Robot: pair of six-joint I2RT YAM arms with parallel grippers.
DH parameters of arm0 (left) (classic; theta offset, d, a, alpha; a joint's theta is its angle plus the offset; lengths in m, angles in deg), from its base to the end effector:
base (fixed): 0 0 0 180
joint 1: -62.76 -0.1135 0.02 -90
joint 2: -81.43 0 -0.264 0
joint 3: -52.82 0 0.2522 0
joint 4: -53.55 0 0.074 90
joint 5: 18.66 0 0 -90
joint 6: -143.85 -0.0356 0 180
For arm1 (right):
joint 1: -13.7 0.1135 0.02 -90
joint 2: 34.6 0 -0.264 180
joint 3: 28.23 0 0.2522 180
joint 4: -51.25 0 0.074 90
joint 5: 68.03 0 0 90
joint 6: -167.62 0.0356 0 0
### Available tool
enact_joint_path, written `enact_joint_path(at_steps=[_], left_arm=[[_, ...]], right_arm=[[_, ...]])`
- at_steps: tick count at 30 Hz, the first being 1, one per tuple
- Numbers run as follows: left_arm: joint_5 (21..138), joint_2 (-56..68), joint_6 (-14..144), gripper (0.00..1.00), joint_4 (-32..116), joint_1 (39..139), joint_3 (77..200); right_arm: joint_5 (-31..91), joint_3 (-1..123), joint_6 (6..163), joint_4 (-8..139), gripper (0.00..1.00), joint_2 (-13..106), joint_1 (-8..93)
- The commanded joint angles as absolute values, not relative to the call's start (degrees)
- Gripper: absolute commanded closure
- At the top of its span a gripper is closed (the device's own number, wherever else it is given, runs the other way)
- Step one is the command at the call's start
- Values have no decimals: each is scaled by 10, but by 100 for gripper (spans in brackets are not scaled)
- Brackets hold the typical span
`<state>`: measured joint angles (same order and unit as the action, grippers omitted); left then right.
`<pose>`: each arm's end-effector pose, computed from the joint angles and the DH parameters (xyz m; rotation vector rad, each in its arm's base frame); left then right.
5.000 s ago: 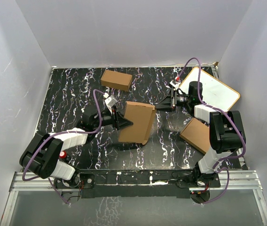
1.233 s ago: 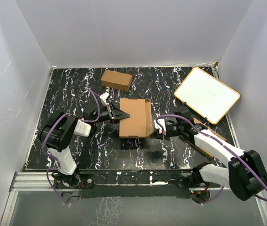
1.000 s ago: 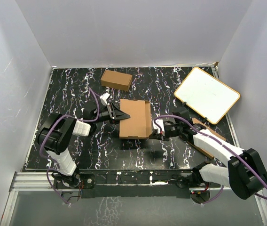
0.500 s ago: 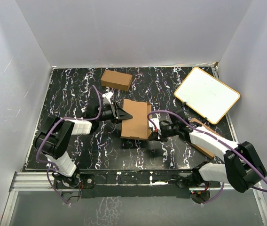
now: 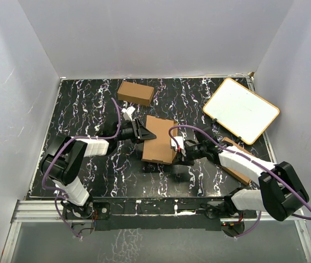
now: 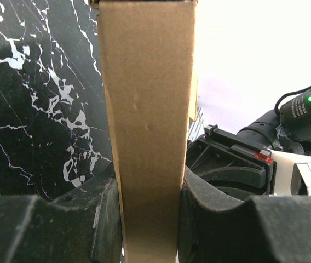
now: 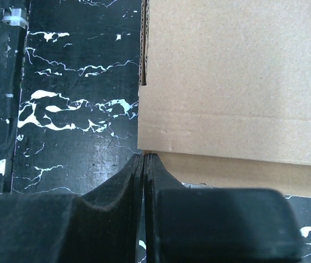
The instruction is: Fold the paper box
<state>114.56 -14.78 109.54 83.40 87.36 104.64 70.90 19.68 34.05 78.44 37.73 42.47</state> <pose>0.2858 -0.1577 0.1744 0.0547 2.0964 -1.6073 0.1887 0.1342 0.1844 -1.6010 1.5915 0.9061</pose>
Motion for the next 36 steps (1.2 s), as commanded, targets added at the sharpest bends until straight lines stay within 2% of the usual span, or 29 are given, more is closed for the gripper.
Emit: enact_joint_path(at_steps=[1,4,6,15,22,26,31,36], left_arm=[[1168,-131,1033,100,844,882,1053],[1191,-132,1013,100,838,877,1055],[1206,-133,1005,100,836,871,1056],[1249,-126,958,100,819,859,1062],[1267,-125,806,100,584,858,1143],[1252,-129,732,100,458,859,1184],[1233,-117,697,100,468,859,1167],[1225,-87,676,100,558,859,1104]], right_arm=[[738,247,335,741,91,365,418],[767,250,291,781,77,355,401],[782,254,267,811,72,346,391],[878,287,227,883,64,319,293],[878,285,383,780,58,337,189],[869,262,440,707,53,336,177],[880,212,458,575,37,340,179],[890,203,394,545,33,376,182]])
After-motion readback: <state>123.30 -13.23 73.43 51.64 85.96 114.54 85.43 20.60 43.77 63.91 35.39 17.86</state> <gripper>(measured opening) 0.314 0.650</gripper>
